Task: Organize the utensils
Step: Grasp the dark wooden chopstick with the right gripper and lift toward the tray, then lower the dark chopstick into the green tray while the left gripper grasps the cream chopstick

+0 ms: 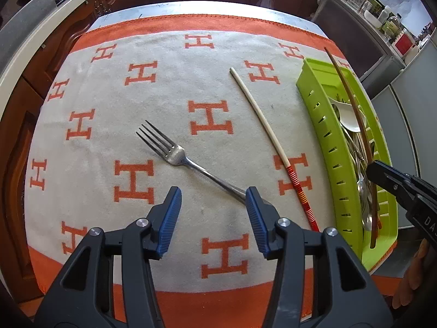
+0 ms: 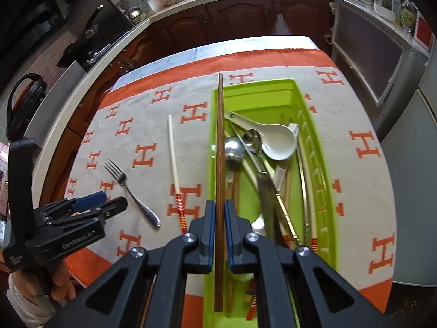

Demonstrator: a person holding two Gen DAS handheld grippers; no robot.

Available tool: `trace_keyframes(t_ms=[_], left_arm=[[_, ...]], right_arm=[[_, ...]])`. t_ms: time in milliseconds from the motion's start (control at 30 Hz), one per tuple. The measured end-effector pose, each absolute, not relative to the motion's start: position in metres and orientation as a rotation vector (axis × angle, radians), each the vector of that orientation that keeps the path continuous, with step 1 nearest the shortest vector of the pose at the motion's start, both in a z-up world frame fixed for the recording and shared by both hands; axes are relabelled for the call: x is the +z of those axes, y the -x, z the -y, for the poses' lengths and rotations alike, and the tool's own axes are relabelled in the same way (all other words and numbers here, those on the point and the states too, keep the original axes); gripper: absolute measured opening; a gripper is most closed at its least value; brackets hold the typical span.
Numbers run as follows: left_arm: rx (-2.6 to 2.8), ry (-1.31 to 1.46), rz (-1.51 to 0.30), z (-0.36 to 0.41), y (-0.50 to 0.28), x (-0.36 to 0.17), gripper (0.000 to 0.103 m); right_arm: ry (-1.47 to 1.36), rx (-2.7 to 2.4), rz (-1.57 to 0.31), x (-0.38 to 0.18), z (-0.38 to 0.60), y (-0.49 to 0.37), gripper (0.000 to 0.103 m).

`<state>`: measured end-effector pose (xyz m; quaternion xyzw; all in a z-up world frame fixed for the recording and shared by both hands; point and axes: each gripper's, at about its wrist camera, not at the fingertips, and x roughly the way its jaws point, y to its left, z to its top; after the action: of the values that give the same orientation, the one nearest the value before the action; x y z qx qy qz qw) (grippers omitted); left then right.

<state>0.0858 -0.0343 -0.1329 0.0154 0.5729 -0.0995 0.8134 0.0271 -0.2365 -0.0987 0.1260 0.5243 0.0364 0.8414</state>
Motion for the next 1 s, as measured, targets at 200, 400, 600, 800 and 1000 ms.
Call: trace_keyframes(t_ms=[200, 400, 600, 800, 1000], left_arm=[[-0.219, -0.047, -1.219, 0.051, -0.097, -0.135, 0.046], [-0.218, -0.041, -1.237, 0.065, -0.113, -0.144, 0.046], [-0.222, -0.043, -1.253, 0.073, -0.119, -0.154, 0.046], [-0.224, -0.029, -1.258, 0.077, -0.124, -0.157, 0.046], [-0.219, -0.014, -1.272, 0.08, -0.129, -0.162, 0.046]], right_arm=[[-0.278, 0.018, -1.146, -0.113, 0.256, -0.018, 0.007], [-0.278, 0.017, -1.179, -0.121, 0.258, -0.013, 0.007], [-0.295, 0.015, -1.165, -0.118, 0.258, -0.012, 0.008], [-0.327, 0.022, -1.141, -0.115, 0.26, -0.011, 0.008], [-0.331, 0.024, -1.12, -0.111, 0.259, -0.01, 0.008]])
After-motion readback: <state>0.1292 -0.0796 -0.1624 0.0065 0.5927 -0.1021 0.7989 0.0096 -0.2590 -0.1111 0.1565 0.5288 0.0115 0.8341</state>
